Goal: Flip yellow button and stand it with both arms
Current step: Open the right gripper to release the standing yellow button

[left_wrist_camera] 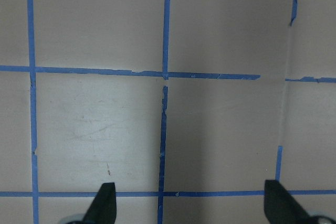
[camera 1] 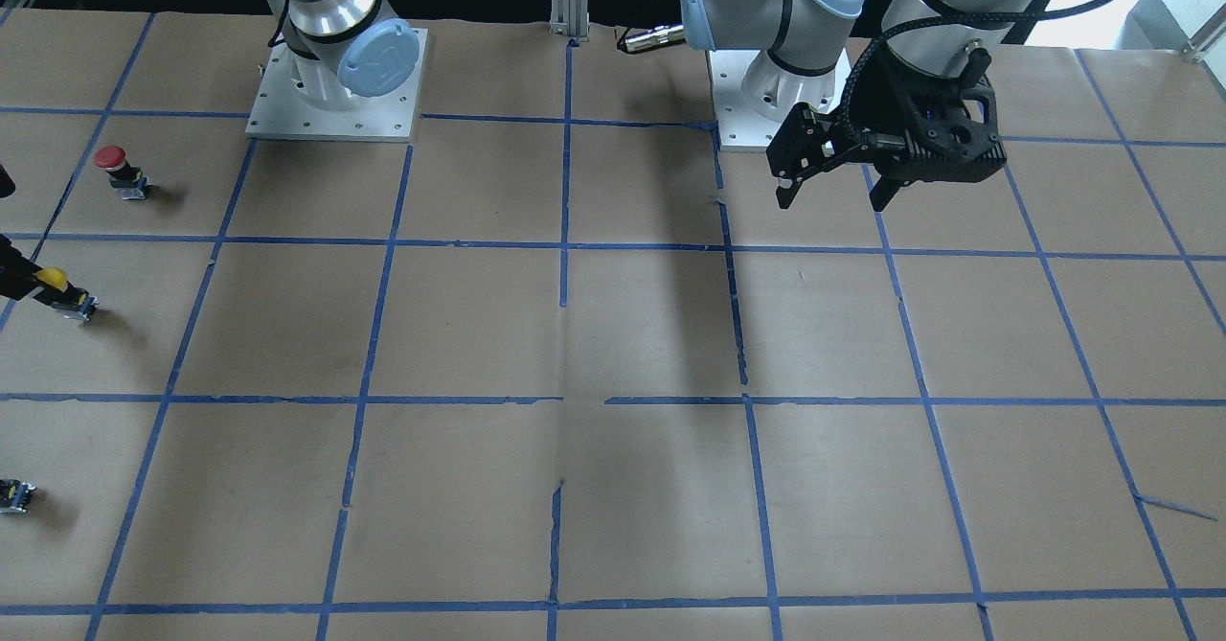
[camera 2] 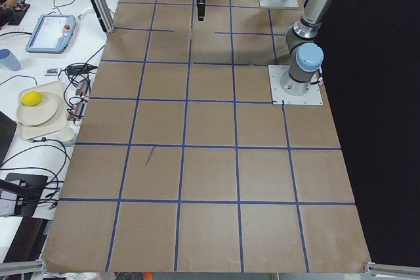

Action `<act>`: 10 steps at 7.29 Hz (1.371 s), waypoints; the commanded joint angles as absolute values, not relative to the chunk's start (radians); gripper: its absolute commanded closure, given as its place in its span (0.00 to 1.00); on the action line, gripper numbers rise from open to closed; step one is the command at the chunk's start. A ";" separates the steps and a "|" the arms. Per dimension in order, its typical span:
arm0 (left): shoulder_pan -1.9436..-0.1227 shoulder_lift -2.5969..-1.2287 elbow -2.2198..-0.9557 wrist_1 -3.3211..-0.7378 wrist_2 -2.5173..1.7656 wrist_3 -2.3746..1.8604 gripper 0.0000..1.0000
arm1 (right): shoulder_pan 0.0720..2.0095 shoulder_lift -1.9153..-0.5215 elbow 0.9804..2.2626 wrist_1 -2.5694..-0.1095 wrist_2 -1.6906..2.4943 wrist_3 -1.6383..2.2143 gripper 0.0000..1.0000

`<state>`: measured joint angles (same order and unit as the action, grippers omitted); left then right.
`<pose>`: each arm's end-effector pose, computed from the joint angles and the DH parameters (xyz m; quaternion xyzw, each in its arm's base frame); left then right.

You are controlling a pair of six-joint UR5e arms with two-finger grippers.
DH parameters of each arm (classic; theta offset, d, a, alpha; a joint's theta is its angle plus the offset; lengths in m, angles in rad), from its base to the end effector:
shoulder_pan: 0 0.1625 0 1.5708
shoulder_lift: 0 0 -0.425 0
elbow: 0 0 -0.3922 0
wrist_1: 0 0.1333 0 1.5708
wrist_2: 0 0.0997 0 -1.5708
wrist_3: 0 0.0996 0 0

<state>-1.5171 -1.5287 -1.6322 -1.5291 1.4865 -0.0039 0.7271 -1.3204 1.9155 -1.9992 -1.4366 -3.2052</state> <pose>-0.1159 -0.4831 0.4826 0.0283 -0.9986 0.0122 0.0418 -0.2851 -0.4499 0.2405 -0.9175 0.3832 -0.0965 0.0454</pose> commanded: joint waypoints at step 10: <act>-1.517 -1.532 -1.617 -1.529 1.491 -0.003 0.00 | 1.087 -1.486 1.419 -1.427 -1.457 -2.342 0.00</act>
<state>-1.5171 -1.5313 -1.6182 -1.5292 1.4899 -0.0039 1.0111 -1.4536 1.4819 -1.5288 -1.4511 -2.5008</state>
